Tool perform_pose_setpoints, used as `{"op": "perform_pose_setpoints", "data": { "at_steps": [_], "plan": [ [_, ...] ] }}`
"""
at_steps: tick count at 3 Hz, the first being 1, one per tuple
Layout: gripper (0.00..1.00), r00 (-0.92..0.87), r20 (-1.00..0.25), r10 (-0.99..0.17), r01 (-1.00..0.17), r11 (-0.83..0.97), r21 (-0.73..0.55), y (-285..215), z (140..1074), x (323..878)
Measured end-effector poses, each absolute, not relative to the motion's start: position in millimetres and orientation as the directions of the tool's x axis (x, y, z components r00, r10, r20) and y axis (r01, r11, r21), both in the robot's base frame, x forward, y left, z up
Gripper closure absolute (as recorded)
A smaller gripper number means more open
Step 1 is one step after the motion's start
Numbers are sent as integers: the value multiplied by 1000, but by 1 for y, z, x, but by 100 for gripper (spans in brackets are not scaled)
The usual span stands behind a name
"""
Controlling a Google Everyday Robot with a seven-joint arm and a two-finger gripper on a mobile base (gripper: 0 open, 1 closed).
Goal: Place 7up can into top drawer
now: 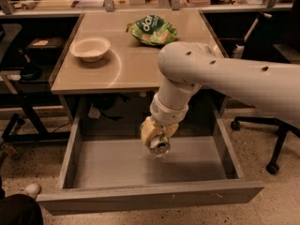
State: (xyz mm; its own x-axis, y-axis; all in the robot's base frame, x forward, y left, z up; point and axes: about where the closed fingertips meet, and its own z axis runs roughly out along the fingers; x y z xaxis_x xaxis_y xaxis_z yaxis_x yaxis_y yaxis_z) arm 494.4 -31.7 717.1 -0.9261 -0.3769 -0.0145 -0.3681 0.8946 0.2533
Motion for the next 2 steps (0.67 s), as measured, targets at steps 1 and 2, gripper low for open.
{"op": "perform_pose_setpoints", "data": {
  "at_steps": [1,2],
  "plan": [
    [100,-940,-11,-340,-332,907,259,-29,692,494],
    [100,-953,0,-303,-293,920,260,-29,666,489]
  ]
}}
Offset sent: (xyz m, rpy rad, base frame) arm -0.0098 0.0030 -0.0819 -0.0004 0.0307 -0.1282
